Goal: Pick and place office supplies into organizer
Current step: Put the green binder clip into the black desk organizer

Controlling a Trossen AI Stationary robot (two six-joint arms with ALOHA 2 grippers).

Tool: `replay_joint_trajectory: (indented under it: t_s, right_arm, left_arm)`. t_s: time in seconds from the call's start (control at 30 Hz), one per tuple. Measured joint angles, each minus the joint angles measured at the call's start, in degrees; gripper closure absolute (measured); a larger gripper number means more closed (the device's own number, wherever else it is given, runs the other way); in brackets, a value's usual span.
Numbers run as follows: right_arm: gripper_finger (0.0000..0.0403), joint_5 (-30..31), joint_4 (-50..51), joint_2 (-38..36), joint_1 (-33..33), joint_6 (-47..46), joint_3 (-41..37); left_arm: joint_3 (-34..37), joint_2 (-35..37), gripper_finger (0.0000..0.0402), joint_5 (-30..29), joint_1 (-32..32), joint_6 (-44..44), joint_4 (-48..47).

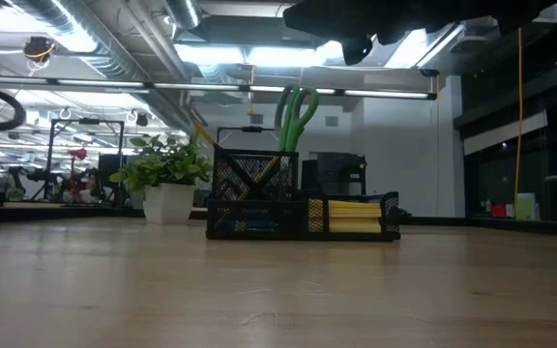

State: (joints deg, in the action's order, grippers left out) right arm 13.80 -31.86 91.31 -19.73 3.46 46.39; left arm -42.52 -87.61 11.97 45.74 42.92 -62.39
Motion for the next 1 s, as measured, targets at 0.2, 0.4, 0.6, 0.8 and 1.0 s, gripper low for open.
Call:
replay_joint_trajectory:
  t_s: [0.2,0.4,0.6,0.8,1.0]
  right_arm:
    - [0.0393,0.0,0.0,0.0,0.0,0.0,0.0]
    - [0.0393,0.0,0.0,0.0,0.0,0.0,0.0]
    - [0.0393,0.0,0.0,0.0,0.0,0.0,0.0]
    - [0.0393,0.0,0.0,0.0,0.0,0.0,0.0]
    - [0.0393,-0.4,0.0,0.0,0.0,0.0,0.0]
  left_arm:
    - [0.0,0.0,0.0274,-0.2,-2.2,-1.2,-1.3]
    - [0.0,0.0,0.0274,-0.2,-2.6,-2.1,-2.0]
    - [0.0,0.0,0.0274,-0.2,-2.5,-2.6,-1.9]
    - [0.0,0.0,0.0274,-0.1,-1.8,-2.3,-1.9]
    - [3.2,0.0,0.0274,1.4,-0.3,-0.1,1.6]
